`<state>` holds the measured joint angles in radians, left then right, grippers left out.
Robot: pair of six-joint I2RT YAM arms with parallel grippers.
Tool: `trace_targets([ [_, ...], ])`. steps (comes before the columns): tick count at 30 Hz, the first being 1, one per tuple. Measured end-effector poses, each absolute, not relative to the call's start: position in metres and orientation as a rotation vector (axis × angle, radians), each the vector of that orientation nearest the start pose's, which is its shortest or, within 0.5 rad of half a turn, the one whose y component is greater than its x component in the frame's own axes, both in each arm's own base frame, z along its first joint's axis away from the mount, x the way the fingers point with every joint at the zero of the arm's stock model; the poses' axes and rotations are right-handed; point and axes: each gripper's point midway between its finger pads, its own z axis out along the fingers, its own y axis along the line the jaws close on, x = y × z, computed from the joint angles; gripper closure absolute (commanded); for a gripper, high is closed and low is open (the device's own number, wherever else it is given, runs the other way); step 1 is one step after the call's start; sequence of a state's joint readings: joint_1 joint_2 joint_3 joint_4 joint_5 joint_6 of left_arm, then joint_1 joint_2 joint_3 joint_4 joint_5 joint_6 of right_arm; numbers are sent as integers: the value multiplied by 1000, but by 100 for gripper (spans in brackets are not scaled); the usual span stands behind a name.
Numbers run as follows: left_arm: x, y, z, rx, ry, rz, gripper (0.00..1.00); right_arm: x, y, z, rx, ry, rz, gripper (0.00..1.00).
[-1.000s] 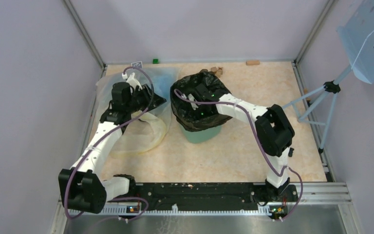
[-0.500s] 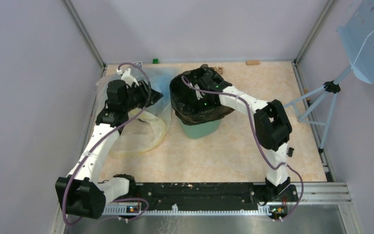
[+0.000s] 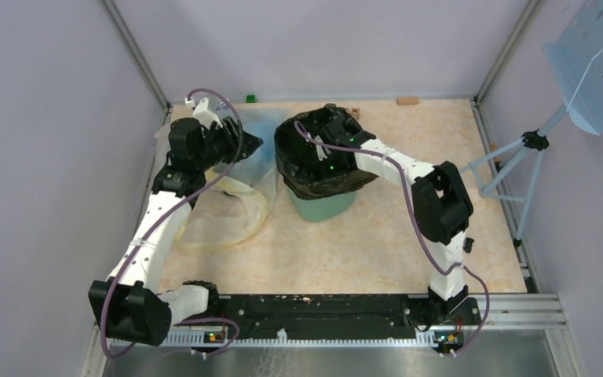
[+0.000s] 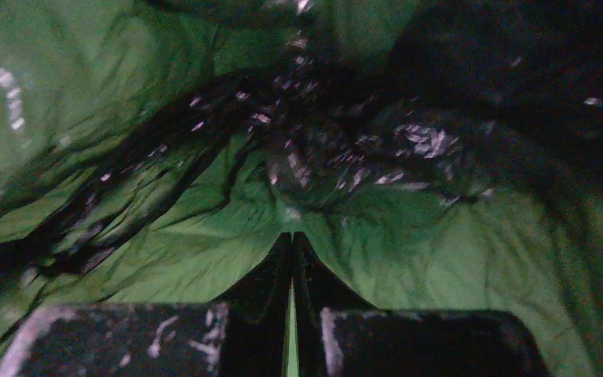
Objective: Put the trash bags into the trash bin
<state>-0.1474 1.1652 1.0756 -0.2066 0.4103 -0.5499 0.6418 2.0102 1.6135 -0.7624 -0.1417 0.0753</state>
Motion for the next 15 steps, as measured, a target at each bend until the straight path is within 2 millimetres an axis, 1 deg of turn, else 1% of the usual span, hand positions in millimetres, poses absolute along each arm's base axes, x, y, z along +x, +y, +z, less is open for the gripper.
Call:
trace_targets([
  [1, 354, -143, 293, -93, 1934, -855, 52, 335, 287, 72, -819, 2656, 395, 100],
  [5, 350, -141, 291, -97, 1947, -842, 48, 324, 292, 90, -831, 2629, 446, 90],
  [7, 347, -140, 292, -91, 1947, -835, 45, 321, 296, 105, -829, 2598, 484, 85],
  [11, 341, -139, 297, -76, 1937, -826, 33, 316, 298, 133, -819, 2551, 534, 76],
  [14, 338, -138, 300, -68, 1931, -822, 29, 317, 299, 157, -807, 2507, 553, 71],
  [15, 337, -138, 300, -66, 1931, -821, 29, 318, 300, 168, -800, 2487, 559, 68],
])
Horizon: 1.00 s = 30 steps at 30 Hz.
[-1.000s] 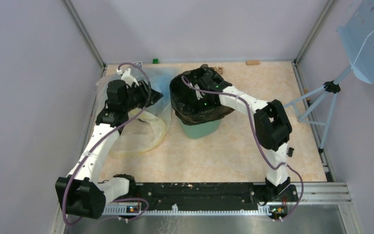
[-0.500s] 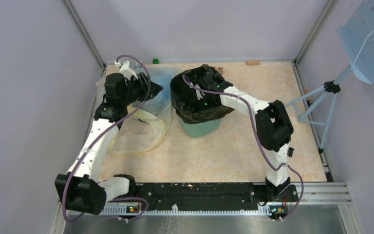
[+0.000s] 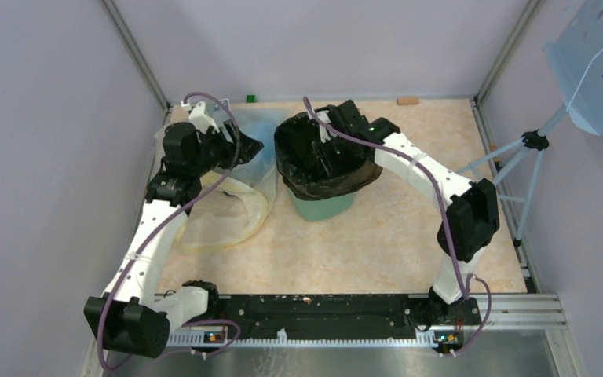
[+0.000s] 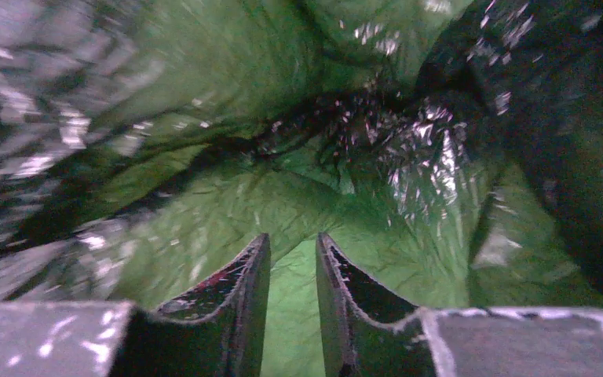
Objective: Put the trash bags into the trash bin
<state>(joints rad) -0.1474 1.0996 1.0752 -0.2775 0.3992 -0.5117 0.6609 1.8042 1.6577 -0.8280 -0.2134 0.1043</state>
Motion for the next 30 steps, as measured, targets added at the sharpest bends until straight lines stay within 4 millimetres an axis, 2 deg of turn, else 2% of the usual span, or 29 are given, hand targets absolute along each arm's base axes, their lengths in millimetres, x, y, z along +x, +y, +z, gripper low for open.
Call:
trace_targets([
  [6, 324, -134, 304, -45, 1922, -796, 24, 330, 301, 235, -740, 2343, 562, 40],
  [8, 319, -130, 305, -39, 1911, -773, 16, 334, 297, 258, -710, 2297, 543, 31],
  [9, 316, -129, 305, -34, 1905, -764, 7, 336, 294, 270, -688, 2271, 530, 29],
  [10, 313, -128, 304, -29, 1901, -755, 2, 338, 291, 280, -666, 2249, 518, 27],
  [12, 306, -126, 300, -19, 1897, -746, 1, 342, 280, 303, -617, 2201, 483, 25],
  [16, 295, -121, 284, -36, 1916, -729, 1, 348, 259, 326, -539, 2158, 418, 26],
  [20, 285, -121, 264, -53, 1941, -738, 1, 360, 234, 331, -455, 2161, 344, 30],
  [24, 279, -125, 242, -72, 1979, -777, 1, 371, 214, 324, -402, 2195, 300, 43],
  [27, 277, -127, 230, -90, 2008, -797, 1, 379, 210, 311, -386, 2229, 277, 53],
  [30, 278, -127, 227, -97, 2014, -803, 1, 389, 215, 288, -389, 2285, 262, 56],
])
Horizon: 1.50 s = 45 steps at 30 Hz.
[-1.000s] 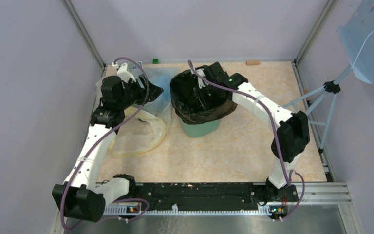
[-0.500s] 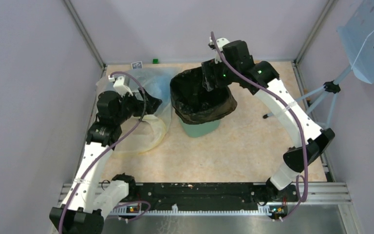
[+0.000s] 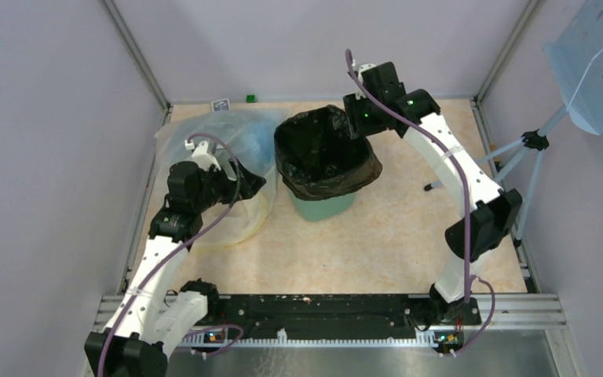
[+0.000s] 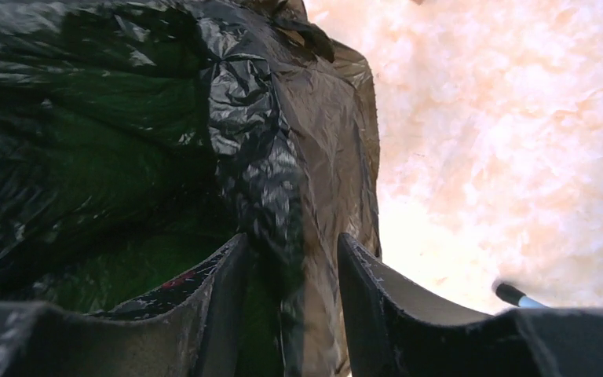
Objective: Put the trash bags into the trash bin
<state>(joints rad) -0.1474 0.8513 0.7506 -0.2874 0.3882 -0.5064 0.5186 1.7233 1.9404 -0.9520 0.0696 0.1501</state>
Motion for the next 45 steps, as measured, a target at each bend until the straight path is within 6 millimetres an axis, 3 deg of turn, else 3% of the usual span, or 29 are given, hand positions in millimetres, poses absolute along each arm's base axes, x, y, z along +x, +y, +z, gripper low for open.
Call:
trace_targets([
  [6, 281, -128, 223, -107, 2020, -807, 1, 401, 227, 247, -423, 2390, 254, 56],
  [8, 282, -128, 223, -108, 2021, -807, 1, 403, 229, 241, -427, 2403, 254, 64],
  [13, 284, -128, 220, -111, 2025, -803, 1, 413, 233, 240, -419, 2403, 244, 89],
  [17, 286, -127, 220, -113, 2022, -798, 1, 422, 228, 244, -378, 2390, 207, 99],
  [23, 291, -127, 219, -118, 2019, -791, 1, 439, 224, 249, -300, 2379, 186, 100],
  [24, 292, -127, 218, -120, 2021, -790, 1, 443, 222, 248, -275, 2380, 184, 99],
  [26, 295, -127, 215, -126, 2027, -785, 1, 450, 217, 247, -228, 2380, 177, 78],
  [28, 298, -127, 213, -128, 2031, -784, 1, 456, 215, 248, -182, 2373, 186, 64],
  [36, 305, -132, 210, -116, 2028, -812, 1, 466, 217, 254, -150, 2327, 208, 34],
  [40, 303, -134, 207, -99, 2028, -827, 1, 458, 213, 262, -161, 2307, 212, 27],
  [45, 302, -135, 200, -74, 2028, -823, 1, 443, 205, 297, -160, 2211, 242, 27],
])
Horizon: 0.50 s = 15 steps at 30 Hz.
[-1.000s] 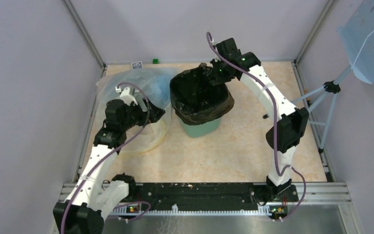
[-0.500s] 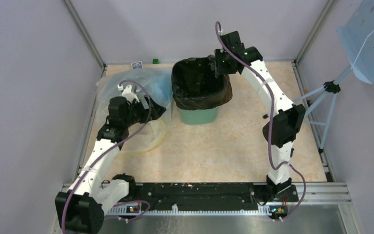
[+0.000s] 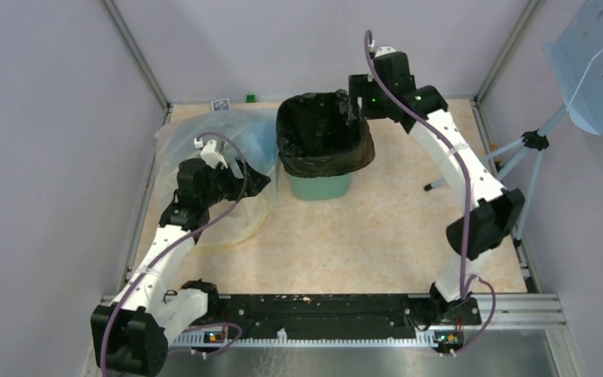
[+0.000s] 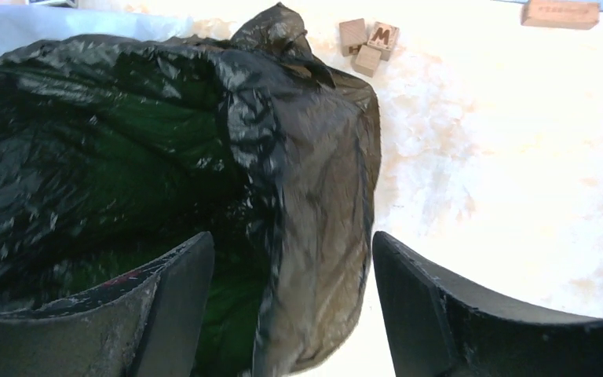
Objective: Put the trash bags into the trash bin
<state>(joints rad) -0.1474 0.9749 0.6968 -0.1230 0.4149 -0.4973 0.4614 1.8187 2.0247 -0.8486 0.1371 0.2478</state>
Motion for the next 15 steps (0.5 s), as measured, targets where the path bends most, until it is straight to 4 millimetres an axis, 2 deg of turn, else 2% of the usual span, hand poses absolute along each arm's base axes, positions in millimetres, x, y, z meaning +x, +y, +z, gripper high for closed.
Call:
trace_targets([
  [3, 299, -135, 199, -53, 2013, -824, 1, 421, 194, 313, -158, 2133, 269, 27],
  [7, 294, -138, 196, -13, 1980, -845, 1, 389, 177, 318, -140, 2025, 302, 26],
  [11, 290, -143, 194, 21, 1945, -863, 1, 359, 161, 304, -119, 1930, 333, 25],
  [15, 282, -148, 187, 46, 1924, -871, 1, 338, 147, 274, -100, 1891, 323, 25],
])
